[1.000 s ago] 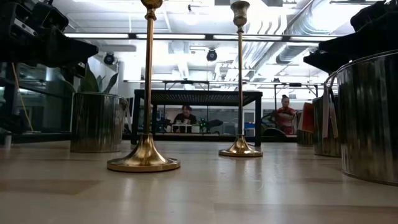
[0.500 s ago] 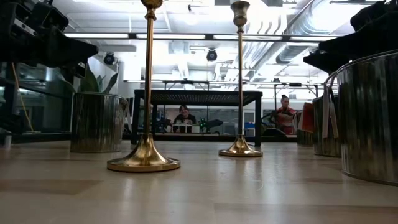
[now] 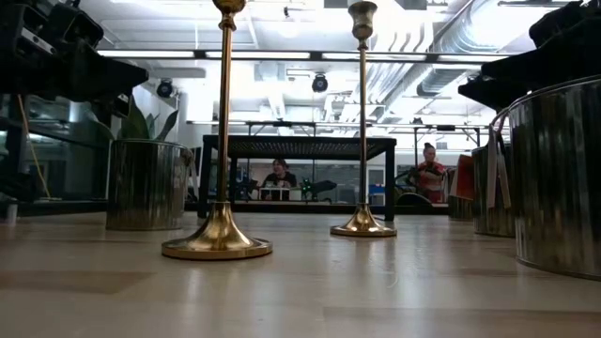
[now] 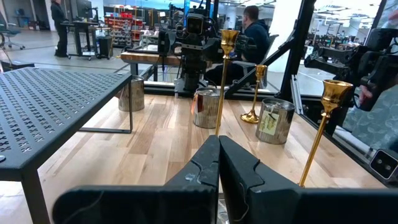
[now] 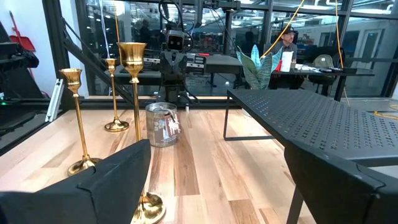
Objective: Pick & Place candle stick holders
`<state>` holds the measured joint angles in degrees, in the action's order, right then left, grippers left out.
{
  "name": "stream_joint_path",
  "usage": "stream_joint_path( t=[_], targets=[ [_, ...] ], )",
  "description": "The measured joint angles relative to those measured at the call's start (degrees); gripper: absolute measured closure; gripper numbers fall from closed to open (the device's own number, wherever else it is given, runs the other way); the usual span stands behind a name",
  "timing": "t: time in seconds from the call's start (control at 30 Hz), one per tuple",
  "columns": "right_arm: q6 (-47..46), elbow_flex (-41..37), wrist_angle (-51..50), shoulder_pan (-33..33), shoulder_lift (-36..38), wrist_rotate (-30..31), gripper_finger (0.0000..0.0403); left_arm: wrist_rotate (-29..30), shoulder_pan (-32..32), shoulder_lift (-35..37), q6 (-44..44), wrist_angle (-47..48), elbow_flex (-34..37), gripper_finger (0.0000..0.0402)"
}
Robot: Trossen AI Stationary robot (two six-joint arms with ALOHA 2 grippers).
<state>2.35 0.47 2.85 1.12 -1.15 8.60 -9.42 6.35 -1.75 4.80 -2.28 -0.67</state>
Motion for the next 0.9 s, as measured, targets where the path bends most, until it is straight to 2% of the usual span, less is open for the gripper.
stream_joint_path(
  t=[0.43,0.9],
  targets=[
    [-16.9,0.0,0.1,0.0,0.0,0.0,0.0041,0.0,0.0,0.0,0.0,0.0,0.0,0.0401],
    [-19.0,0.1,-0.3,0.0,0.0,0.0,0.0041,0.0,0.0,0.0,0.0,0.0,0.0,0.0401]
  ],
)
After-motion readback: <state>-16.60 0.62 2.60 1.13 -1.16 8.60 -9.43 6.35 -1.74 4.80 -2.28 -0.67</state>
